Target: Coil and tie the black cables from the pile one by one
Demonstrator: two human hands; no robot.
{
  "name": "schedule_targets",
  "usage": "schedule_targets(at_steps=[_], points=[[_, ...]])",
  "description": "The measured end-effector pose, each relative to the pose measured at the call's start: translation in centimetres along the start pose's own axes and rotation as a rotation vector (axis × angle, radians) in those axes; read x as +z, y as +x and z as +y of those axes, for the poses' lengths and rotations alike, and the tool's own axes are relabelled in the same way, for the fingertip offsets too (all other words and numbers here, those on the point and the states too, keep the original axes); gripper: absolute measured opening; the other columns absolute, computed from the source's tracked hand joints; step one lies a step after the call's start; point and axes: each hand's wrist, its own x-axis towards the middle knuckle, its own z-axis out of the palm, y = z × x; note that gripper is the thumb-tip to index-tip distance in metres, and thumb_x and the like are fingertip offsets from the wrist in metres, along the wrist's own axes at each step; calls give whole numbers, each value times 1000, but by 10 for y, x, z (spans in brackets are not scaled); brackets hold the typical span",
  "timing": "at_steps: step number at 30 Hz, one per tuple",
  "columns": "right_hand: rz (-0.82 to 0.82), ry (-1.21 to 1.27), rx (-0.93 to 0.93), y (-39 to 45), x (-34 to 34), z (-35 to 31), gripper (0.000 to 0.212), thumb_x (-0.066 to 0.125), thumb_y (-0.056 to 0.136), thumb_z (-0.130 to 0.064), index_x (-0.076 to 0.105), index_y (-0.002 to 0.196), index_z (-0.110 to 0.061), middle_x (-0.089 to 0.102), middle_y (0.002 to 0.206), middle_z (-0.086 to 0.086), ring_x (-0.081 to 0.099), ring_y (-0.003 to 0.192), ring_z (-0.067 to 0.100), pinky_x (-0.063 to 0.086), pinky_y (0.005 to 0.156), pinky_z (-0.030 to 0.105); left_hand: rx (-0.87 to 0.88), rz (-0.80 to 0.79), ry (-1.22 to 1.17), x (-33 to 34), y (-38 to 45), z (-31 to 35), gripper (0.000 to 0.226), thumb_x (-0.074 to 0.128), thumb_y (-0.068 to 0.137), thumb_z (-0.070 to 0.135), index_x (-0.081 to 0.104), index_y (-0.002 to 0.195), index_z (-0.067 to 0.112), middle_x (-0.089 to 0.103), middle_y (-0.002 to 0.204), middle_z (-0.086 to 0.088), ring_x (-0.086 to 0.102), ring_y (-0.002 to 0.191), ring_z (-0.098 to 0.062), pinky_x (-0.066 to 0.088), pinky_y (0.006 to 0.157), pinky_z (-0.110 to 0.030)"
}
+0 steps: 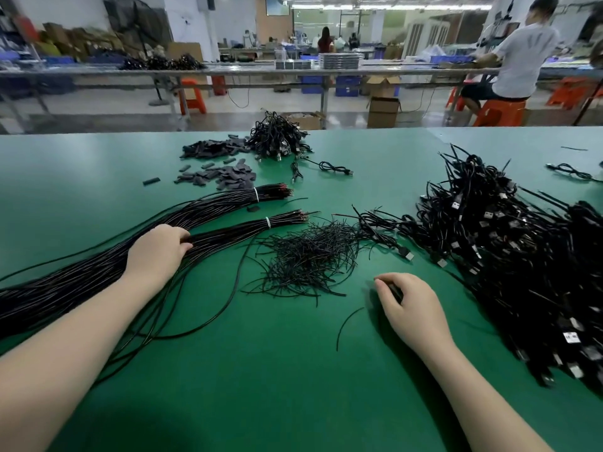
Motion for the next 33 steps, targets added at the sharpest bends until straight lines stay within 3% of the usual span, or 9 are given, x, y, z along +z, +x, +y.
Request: schedule_targets(at_steps=[6, 11, 15, 18, 23, 25, 27, 30, 33], points=[[-10, 43, 49, -1, -1, 1, 18, 55, 96, -26, 70, 106, -23, 64, 98, -15, 52, 93, 3, 38, 78, 22, -18, 65, -87, 4, -3, -3, 15, 64, 93, 25, 72, 93, 13, 65, 93, -7, 60, 84, -27, 51, 66, -38], [3, 86, 73, -3, -3, 2, 16, 58, 94, -23, 68, 105, -28, 61, 95, -20, 52, 85, -3, 32, 69, 3, -160, 141, -376, 7, -5, -12, 15, 52, 98, 23, 60, 102, 11, 65, 102, -9, 57, 83, -26, 44, 71, -36], [152, 163, 66, -10, -7, -12, 26, 59, 91, -11, 64, 114, -22, 61, 101, -13, 61, 90, 9, 45, 73, 21, -322, 542, -463, -13, -19, -19, 18, 37, 102, 26, 45, 110, 12, 64, 90, -8, 48, 71, -25, 33, 61, -36], [294, 151, -218, -20, -11, -49, 38, 63, 88, -5, 60, 122, -21, 51, 115, -12, 60, 80, 12, 53, 71, 36, -111, 644, -458, -32, -40, -15, 17, 36, 100, 27, 42, 110, 14, 58, 77, -6, 46, 62, -24, 31, 57, -34], [-232, 185, -594, -33, 17, -172, 80, 62, 92, -23, 9, 150, -39, -3, 159, -23, 66, 78, 20, 55, 71, 42, 433, 598, -318, -52, -91, -2, 15, 44, 94, 27, 48, 101, 14, 60, 57, -7, 56, 44, -29, 43, 44, -36], [-279, 30, -713, -24, 25, -213, 62, 56, 96, -32, 24, 149, -26, 20, 157, -3, 63, 98, 32, 52, 77, 42, 533, 569, -299, -57, -105, -2, 17, 42, 95, 28, 48, 101, 13, 63, 59, -9, 59, 44, -31, 48, 43, -39], [-192, -182, -800, -6, 16, -241, 36, 46, 100, -40, 55, 127, -17, 52, 123, 5, 58, 104, 29, 49, 81, 37, 549, 440, -328, -64, -112, -9, 23, 38, 97, 35, 46, 103, 14, 61, 58, -2, 57, 40, -27, 48, 41, -36], [-12, -124, -816, 27, -28, -256, 31, 45, 100, -39, 65, 108, -18, 58, 105, -2, 56, 97, 17, 49, 87, 31, 468, 213, -324, -69, -120, -45, 15, 30, 96, 42, 42, 98, 34, 49, 48, 13, 47, 37, -2, 45, 36, -32], [174, -54, -744, 57, -91, -250, 24, 50, 98, -33, 67, 104, -19, 52, 98, -7, 50, 89, 11, 43, 81, 22, 375, 45, -273, -67, -128, -97, 36, 21, 95, 61, 44, 88, 34, 57, 51, 1, 56, 43, -6, 52, 42, -35]])
